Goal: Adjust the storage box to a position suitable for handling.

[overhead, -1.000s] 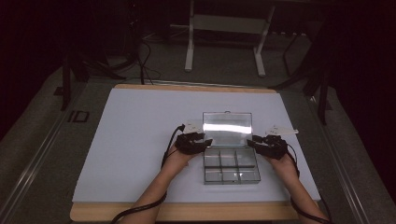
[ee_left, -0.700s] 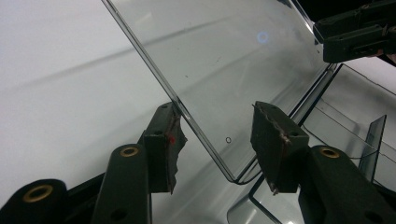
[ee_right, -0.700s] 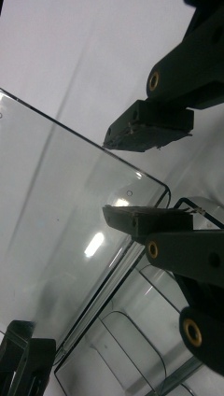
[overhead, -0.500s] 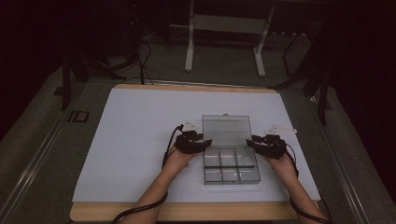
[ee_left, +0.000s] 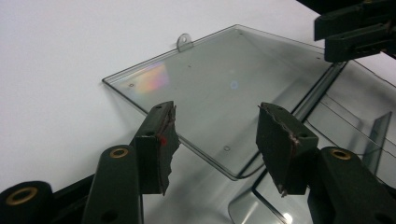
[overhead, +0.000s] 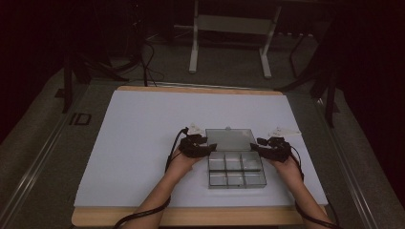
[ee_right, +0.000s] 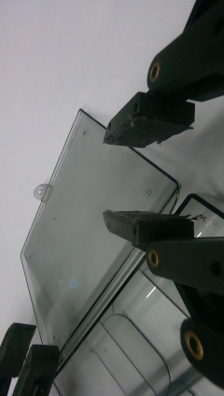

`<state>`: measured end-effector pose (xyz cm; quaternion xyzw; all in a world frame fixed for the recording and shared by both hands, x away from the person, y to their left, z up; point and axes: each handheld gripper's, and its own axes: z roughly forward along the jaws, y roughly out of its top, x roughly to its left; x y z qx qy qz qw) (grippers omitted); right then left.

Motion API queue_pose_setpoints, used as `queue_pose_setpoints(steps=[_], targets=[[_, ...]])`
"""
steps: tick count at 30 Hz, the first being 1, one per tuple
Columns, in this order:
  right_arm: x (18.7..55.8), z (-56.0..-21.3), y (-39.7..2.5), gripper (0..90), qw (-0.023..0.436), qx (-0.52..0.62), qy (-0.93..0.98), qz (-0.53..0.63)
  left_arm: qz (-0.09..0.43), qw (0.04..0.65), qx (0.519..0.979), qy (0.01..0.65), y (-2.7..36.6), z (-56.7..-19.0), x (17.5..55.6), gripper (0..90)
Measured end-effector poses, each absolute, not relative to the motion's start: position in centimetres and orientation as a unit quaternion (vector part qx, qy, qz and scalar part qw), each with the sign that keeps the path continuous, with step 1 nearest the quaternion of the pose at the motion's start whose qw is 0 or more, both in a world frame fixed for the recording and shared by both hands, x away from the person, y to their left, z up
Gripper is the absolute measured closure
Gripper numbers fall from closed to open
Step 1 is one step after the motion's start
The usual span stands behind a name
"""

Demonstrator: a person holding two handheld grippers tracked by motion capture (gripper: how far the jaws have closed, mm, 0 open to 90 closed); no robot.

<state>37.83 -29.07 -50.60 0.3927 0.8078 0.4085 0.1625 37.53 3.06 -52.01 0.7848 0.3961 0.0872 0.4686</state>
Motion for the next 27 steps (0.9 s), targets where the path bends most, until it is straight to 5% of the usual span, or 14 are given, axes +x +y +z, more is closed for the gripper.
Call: queue_pose_setpoints(steps=[9, 17, 27], targets=[[37.9, -49.6, -29.1, 52.2, 0.159, 0.379, 0.815, 0.408, 0.104, 0.476, 0.781, 0.390, 4.0, -51.0, 37.1, 33.2], [37.8, -49.2, -29.5, 52.8, 0.166, 0.364, 0.824, 0.402, 0.101, 0.477, 0.793, 0.366, 4.3, -50.7, 36.6, 8.6], [37.4, -48.8, -30.3, 52.6, 0.162, 0.355, 0.827, 0.404, 0.105, 0.481, 0.801, 0.341, 4.8, -51.0, 35.6, 3.2]])
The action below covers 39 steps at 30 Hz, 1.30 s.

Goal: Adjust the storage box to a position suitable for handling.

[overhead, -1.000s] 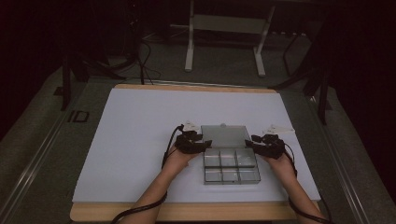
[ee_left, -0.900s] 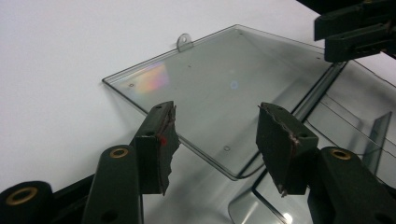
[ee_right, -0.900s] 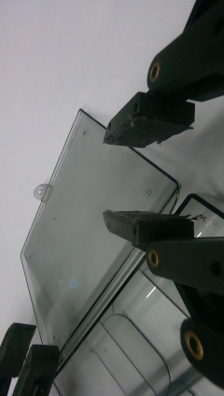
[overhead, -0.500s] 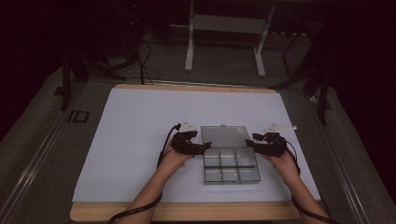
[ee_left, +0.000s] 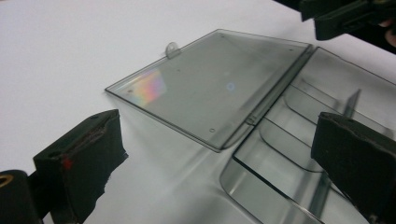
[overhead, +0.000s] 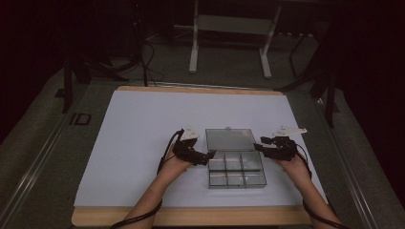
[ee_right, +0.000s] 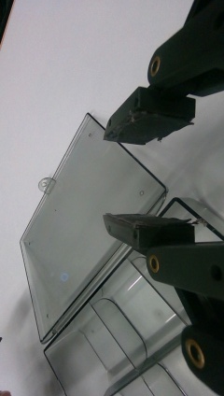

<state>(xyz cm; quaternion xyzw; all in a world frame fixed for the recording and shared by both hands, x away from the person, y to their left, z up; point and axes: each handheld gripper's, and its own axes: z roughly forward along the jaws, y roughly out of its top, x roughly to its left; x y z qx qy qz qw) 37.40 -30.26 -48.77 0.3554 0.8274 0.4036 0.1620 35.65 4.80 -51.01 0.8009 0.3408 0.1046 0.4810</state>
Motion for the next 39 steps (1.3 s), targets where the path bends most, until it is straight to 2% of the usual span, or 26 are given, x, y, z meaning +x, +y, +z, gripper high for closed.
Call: queue_pose_setpoints(steps=[26, 39], targets=[[35.4, -48.5, -33.6, 56.6, 0.164, 0.324, 0.848, 0.386, 0.125, 0.495, 0.790, 0.340, 7.2, -52.3, 33.7, 4.2], [34.0, -48.7, -35.8, 59.5, 0.136, 0.284, 0.870, 0.379, 0.125, 0.501, 0.790, 0.330, 7.8, -52.5, 32.6, 4.1]])
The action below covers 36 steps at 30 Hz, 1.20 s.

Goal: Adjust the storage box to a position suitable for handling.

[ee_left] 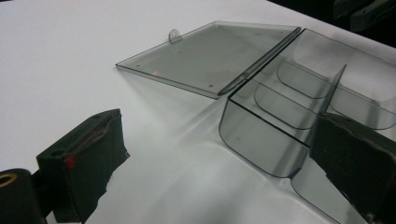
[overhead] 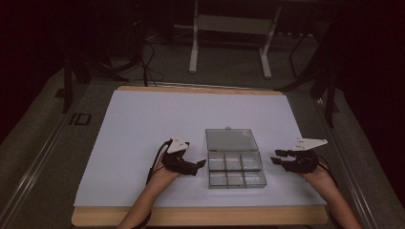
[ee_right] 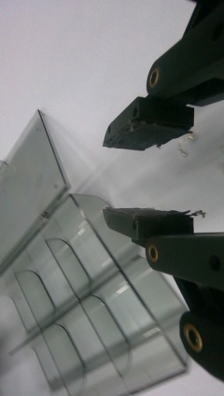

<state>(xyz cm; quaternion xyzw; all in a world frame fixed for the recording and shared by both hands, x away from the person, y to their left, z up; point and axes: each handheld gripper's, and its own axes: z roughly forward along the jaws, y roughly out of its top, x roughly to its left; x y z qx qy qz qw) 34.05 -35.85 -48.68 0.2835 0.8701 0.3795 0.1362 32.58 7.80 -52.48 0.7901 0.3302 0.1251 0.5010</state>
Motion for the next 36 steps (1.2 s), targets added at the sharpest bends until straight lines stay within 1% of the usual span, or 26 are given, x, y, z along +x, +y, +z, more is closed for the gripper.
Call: queue_pose_setpoints(steps=[1, 7, 11, 18, 26, 29, 31, 36], targets=[[34.0, -48.9, -36.3, 60.7, 0.125, 0.271, 0.878, 0.375, 0.126, 0.500, 0.791, 0.329, 7.8, -52.5, 32.5, 4.1], [33.8, -49.4, -36.9, 64.5, 0.105, 0.244, 0.897, 0.354, 0.124, 0.503, 0.790, 0.329, 8.1, -52.7, 32.3, 4.1], [33.8, -49.6, -37.2, 65.1, 0.103, 0.235, 0.904, 0.342, 0.125, 0.502, 0.790, 0.328, 8.1, -52.8, 32.3, 4.1], [34.4, -50.2, -38.2, 68.7, 0.086, 0.240, 0.909, 0.330, 0.123, 0.506, 0.787, 0.331, 8.3, -52.7, 32.3, 4.1], [34.7, -50.3, -38.4, 72.0, 0.065, 0.214, 0.930, 0.292, 0.124, 0.506, 0.787, 0.331, 8.5, -52.8, 32.3, 4.0], [34.7, -50.1, -38.2, 73.8, 0.061, 0.199, 0.941, 0.267, 0.124, 0.506, 0.787, 0.330, 8.5, -52.8, 32.3, 4.1], [34.8, -50.0, -38.0, 74.9, 0.068, 0.192, 0.947, 0.248, 0.125, 0.506, 0.788, 0.329, 8.5, -52.7, 32.3, 4.0], [35.1, -49.6, -37.4, 76.7, 0.069, 0.172, 0.961, 0.206, 0.126, 0.507, 0.786, 0.330, 8.6, -52.7, 32.3, 4.0]])
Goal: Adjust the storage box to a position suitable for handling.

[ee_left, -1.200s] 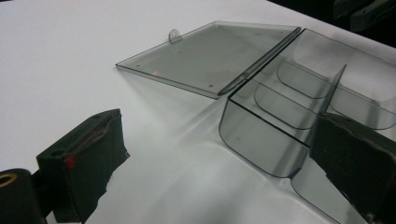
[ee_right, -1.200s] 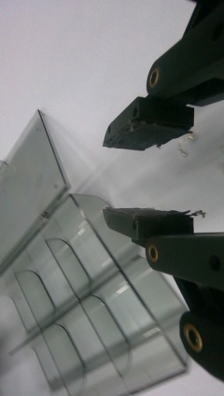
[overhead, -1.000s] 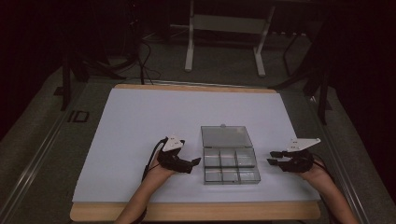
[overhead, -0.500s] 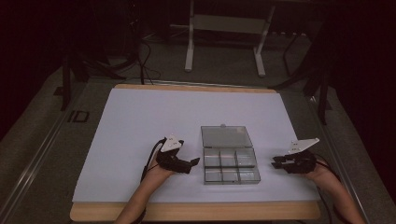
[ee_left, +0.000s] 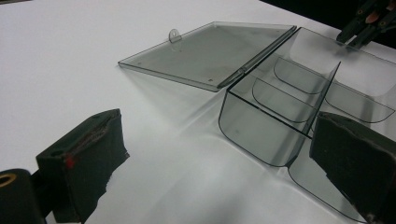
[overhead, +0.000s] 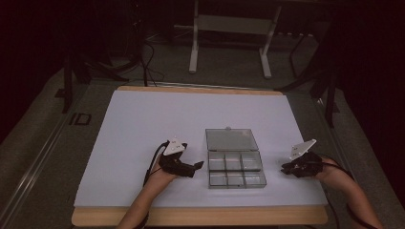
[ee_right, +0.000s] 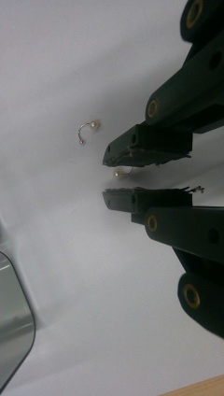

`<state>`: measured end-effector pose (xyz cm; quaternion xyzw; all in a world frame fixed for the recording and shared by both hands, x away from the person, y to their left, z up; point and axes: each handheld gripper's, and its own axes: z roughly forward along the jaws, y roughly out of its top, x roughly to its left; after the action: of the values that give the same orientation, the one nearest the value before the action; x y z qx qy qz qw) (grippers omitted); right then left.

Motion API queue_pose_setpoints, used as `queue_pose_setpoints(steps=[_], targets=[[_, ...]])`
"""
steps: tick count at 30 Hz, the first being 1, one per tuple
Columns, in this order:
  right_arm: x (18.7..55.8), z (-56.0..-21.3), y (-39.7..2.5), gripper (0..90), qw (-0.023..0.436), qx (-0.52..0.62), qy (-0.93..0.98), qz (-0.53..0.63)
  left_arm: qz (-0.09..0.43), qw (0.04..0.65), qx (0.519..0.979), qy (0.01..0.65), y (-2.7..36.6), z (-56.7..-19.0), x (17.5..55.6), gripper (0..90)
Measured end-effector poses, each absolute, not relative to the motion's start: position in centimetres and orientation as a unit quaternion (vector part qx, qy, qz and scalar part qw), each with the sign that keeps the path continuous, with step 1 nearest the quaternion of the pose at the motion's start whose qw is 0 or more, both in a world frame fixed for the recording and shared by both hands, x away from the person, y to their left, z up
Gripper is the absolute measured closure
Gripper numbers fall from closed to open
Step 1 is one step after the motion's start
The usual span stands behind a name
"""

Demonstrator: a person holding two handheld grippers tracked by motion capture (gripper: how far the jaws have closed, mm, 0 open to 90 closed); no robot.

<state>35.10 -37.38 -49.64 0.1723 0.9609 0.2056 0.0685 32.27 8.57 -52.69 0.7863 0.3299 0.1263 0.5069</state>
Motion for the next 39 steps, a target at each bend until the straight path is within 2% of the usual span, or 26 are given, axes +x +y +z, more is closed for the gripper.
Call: queue_pose_setpoints(steps=[21, 27, 30, 39], targets=[[36.9, -49.6, -34.5, 78.0, 0.041, 0.150, 0.984, 0.081, 0.129, 0.506, 0.786, 0.331, 8.8, -52.8, 32.2, 4.0], [37.2, -49.5, -33.6, 81.8, 0.032, 0.144, 0.988, 0.049, 0.128, 0.505, 0.787, 0.329, 8.7, -52.9, 32.2, 4.0], [37.2, -49.5, -33.4, 85.4, 0.030, 0.135, 0.989, 0.041, 0.129, 0.507, 0.786, 0.329, 8.8, -53.0, 32.1, 4.0], [37.1, -49.4, -33.7, 86.2, 0.025, 0.139, 0.988, 0.053, 0.132, 0.514, 0.782, 0.327, 9.0, -53.2, 32.2, 4.0]])
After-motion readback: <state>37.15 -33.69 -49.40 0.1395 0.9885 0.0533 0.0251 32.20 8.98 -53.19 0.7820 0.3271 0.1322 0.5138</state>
